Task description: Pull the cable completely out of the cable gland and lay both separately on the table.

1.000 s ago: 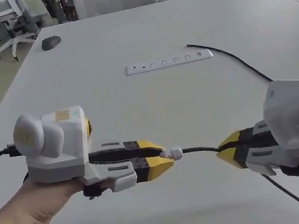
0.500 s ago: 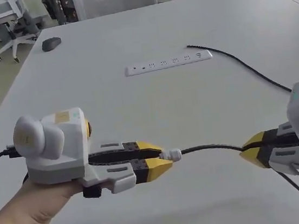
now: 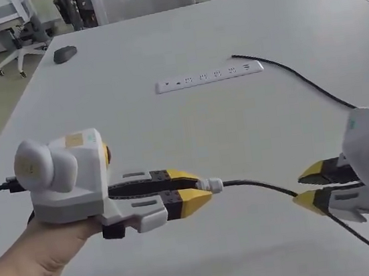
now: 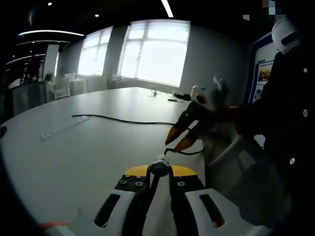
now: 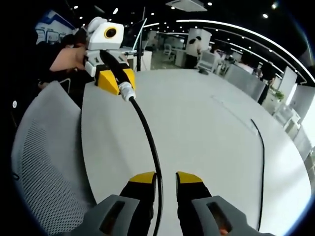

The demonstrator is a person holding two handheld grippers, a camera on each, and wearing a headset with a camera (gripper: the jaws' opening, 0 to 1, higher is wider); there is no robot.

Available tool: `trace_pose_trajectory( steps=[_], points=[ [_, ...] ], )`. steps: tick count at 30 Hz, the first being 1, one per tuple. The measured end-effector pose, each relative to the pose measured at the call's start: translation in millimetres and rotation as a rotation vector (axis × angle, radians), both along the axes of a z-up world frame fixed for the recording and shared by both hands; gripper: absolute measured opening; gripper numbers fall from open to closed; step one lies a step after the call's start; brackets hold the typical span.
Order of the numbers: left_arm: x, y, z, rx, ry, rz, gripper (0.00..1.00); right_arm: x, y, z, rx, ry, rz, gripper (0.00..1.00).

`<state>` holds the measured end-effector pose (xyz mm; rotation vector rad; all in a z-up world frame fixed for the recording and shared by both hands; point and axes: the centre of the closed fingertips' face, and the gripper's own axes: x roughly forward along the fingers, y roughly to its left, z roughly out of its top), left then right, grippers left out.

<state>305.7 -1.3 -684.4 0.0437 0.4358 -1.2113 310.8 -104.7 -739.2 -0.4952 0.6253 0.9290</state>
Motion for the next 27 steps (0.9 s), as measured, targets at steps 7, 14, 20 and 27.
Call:
trace_pose_trajectory(
  steps=[7, 14, 20, 27],
  points=[
    [-0.4, -1.8, -0.3, -0.001, -0.002, -0.001, 0.15, -3.6, 39.8, 28.0, 0.064, -0.072, 0.113, 0.18],
    [-2.3, -3.5, -0.3, 0.003, -0.001, -0.009, 0.15, -3.9, 73.5, 41.8, 0.089, -0.131, 0.185, 0.11],
    [-1.5, -3.1, 0.9, -0.002, 0.002, -0.007, 0.15, -5.5, 87.2, 36.2, 0.034, -0.175, 0.260, 0.05],
    [-1.9, -2.3, 2.2, -0.008, -0.009, -0.008, 0.15, -3.8, 84.7, 38.6, 0.062, -0.159, 0.238, 0.00]
  ],
)
